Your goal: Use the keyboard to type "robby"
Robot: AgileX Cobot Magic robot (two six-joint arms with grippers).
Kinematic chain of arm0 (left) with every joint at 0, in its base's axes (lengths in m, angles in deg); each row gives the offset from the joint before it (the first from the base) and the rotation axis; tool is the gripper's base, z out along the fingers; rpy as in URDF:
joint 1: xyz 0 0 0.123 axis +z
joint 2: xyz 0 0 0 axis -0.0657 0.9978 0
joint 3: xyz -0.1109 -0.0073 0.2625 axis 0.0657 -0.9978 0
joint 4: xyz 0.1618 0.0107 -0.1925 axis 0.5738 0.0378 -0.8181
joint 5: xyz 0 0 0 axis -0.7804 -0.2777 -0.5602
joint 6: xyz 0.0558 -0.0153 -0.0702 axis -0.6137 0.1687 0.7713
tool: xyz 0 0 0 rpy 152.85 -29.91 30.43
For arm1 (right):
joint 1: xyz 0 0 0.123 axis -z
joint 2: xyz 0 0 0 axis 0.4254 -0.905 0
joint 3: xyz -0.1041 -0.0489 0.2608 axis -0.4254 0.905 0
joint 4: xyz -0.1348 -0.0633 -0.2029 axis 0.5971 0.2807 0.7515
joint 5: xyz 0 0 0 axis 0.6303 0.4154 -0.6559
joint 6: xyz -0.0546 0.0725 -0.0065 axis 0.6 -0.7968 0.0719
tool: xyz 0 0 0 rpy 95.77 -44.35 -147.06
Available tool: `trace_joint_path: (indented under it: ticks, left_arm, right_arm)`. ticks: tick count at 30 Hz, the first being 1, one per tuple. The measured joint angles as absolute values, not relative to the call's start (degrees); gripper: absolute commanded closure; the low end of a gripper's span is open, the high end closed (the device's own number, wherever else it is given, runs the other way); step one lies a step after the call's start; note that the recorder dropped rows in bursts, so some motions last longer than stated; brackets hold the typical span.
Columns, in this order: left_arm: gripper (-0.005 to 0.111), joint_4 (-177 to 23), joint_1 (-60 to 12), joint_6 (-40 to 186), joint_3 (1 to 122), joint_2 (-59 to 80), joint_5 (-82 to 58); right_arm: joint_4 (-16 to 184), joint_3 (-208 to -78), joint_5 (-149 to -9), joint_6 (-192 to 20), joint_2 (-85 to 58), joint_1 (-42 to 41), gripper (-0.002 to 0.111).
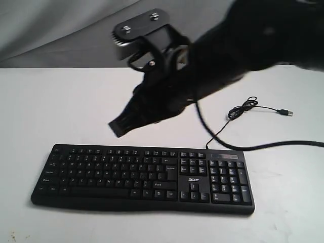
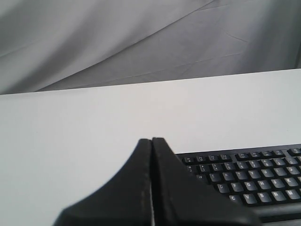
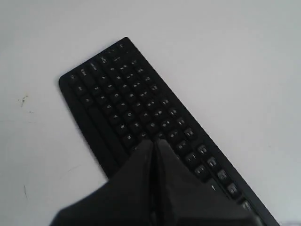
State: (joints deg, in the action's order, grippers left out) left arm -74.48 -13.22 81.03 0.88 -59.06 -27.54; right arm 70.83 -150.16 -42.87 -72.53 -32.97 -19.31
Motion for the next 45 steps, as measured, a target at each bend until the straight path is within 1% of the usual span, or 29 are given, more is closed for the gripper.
trace_joint_path:
  ticks: [7, 12, 21, 27, 45]
  left_arm:
    - [0.107, -74.48, -13.22, 81.03, 0.88, -59.06, -27.54]
    - [0.107, -74.48, -13.22, 81.03, 0.88, -59.06, -27.54]
    - [0.107, -74.48, -13.22, 81.03, 0.88, -59.06, -27.54]
    - [0.107, -74.48, -13.22, 81.03, 0.88, -59.06, -27.54]
    - [0.107, -74.48, -13.22, 81.03, 0.88, -59.06, -27.54]
  right_arm:
    - [70.10, -161.69, -43.60, -67.96, -48.06, -22.13, 0.108]
    - [68.43, -166.11, -48.45, -66.07, -55.95, -23.64, 0.108]
    - [67.83, -171.20, -50.72, -65.17, -66.07, -23.91, 0.108]
    - [65.15, -171.32, -51.98, -62.91, -69.42, -23.91, 0.108]
    - [63.78, -169.58, -55.29, -61.54, -70.12, -25.42, 0.108]
